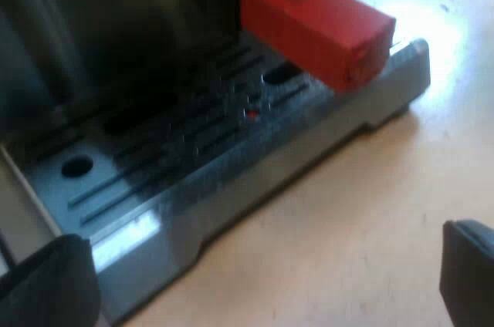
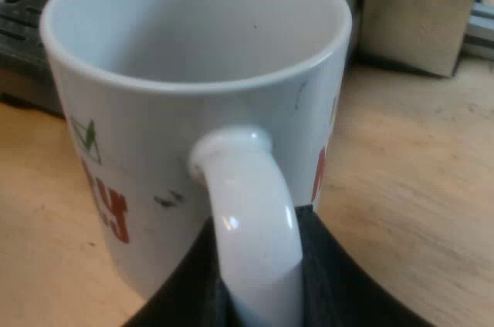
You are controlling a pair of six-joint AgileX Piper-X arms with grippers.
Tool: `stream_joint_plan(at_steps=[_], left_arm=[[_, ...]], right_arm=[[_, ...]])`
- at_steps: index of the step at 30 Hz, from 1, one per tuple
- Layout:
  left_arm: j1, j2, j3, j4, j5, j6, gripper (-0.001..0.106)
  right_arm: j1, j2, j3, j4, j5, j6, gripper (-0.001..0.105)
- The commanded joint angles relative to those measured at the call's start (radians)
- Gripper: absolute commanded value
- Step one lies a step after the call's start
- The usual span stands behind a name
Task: Place mug into machine
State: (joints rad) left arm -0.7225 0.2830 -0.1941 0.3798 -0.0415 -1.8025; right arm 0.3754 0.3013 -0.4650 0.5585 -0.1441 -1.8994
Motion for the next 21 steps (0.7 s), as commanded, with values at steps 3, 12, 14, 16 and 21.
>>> stream_joint_plan(at_steps=[3,12,14,16,21], left_arm=[[0.035,-0.002,0.058,-0.205,-0.023,-0.003,0.091],[0.161,-0.002,0.097,-0.283,0.032,0.006,0.091],[0.180,-0.002,0.097,-0.282,0.041,0.010,0.091],[0.198,0.010,0.097,-0.282,0.048,0.012,0.091],[0.209,0.082,0.097,-0.320,0.087,0.027,0.091]], right_arm=[[0.127,-0.011,-0.015,-0.073,0.129,0.020,0.000],[0.292,-0.004,0.028,-0.178,0.270,0.060,0.000],[0.319,0.008,0.051,-0.226,0.309,0.063,0.000],[0.338,0.025,0.074,-0.284,0.343,0.064,0.000],[0.388,0.115,0.111,-0.425,0.380,0.064,0.000]])
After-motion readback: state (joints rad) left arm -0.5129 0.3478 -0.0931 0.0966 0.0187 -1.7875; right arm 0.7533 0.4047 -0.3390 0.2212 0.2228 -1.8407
